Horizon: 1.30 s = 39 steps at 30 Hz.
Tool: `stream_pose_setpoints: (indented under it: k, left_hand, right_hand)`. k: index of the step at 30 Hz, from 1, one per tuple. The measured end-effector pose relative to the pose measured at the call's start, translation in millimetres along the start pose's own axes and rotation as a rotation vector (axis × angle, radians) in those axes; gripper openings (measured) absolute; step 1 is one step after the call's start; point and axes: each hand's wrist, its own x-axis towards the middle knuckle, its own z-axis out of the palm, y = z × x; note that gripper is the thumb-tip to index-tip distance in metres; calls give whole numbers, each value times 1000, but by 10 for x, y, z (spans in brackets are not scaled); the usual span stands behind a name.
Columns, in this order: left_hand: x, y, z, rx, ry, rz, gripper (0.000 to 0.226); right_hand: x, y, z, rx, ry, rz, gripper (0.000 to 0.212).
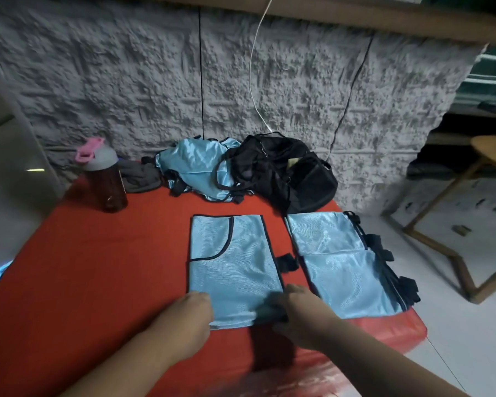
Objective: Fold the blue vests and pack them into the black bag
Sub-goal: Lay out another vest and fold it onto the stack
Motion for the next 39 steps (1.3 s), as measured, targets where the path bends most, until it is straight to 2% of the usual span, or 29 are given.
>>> stream_pose_setpoints:
  k: [3, 5, 8, 10, 13, 14, 17, 19, 21, 24, 28, 32, 36, 39]
  left_hand:
    - [-7, 11, -27, 17, 58, 6, 17]
    - [-14, -2, -51, -59, 144, 12, 20]
    - [-21, 5, -106, -150, 302, 44, 20]
    - [-28, 21, -151, -177, 374, 44, 21]
    - [-46, -10, -178, -192, 431, 17, 20]
    - [-50, -17, -186, -221, 434, 5, 21]
    - [-71, -34, -171, -328, 394, -50, 31]
    - [-102, -53, -178, -354, 368, -71, 27]
    - [-151, -82, -196, -377, 330, -84, 12]
    - [-225, -123, -216, -338, 236, -133, 17]
    - [-367, -130, -320, -262, 151, -127, 11]
    - [-499, -174, -465, -313, 64, -46, 12]
    - [-491, -266, -500, -534, 11, -22, 6]
    - [-358, -301, -576, -730, 116, -40, 8]
  right_hand:
    - [31, -66, 39, -115, 57, -15, 67]
    - [66, -131, 58, -205, 88, -5, 79]
    - [103, -188, 120, -255, 131, 13, 84]
    - [124, -180, 171, -284, 203, 2, 73]
    - [150, -154, 237, -329, 312, -29, 36]
    - [157, -140, 248, -322, 339, -23, 31]
    - [150, -91, 239, -285, 376, -17, 36]
    - [140, -55, 221, -248, 380, -53, 39]
    - [132, -27, 191, -229, 370, -91, 39]
    - [110, -15, 120, -209, 365, -126, 34]
    - [-15, -96, -51, -123, 186, -162, 29]
    - [-140, -178, -262, -113, -13, -191, 8]
    - [-146, -206, -484, 59, -60, -180, 19]
    - [-27, -226, -722, 174, -7, -126, 6]
